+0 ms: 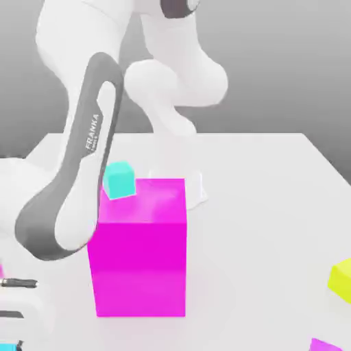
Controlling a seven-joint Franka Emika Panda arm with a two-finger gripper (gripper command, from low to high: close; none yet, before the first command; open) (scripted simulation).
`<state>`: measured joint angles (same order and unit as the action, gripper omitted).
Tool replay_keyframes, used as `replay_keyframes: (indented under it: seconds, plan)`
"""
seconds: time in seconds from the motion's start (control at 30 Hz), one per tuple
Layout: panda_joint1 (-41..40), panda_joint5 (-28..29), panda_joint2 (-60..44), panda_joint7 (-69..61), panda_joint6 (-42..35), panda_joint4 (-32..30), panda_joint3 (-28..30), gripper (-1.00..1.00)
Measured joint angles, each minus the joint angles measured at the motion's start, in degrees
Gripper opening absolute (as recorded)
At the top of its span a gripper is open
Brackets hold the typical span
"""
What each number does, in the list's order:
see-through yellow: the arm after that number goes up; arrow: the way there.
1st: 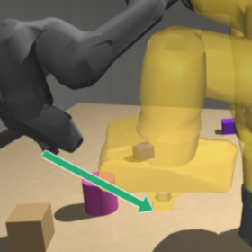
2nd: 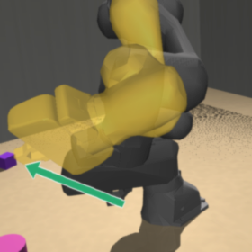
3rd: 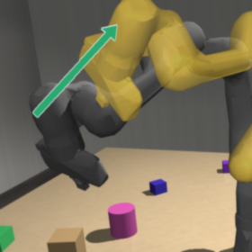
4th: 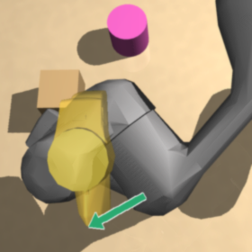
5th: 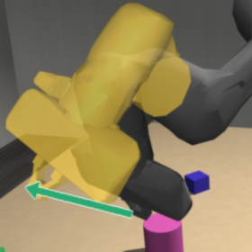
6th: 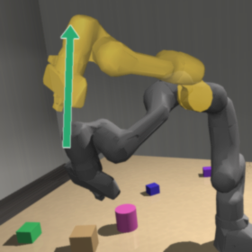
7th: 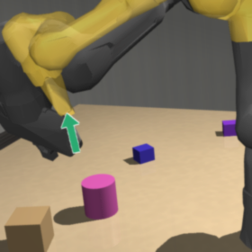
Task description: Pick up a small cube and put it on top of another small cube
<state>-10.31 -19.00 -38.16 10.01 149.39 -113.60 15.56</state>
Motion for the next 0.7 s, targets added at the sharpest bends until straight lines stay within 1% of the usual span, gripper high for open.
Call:
replay_keyframes:
  seconds: [0.23,0.37,0.57,0.7]
  plan:
    - [0.0,0.0,0.0,0.0,-0.1,0.0,0.0,-1.00]
    - [1.7,2.3,7.1,2.1,-5.1,-2.1,2.2,-1.00]
    - [4.0,1.1,18.1,7.3,-11.8,-7.7,3.2,-1.00]
    - [5.5,1.9,25.8,12.2,-15.8,-11.6,3.8,-1.00]
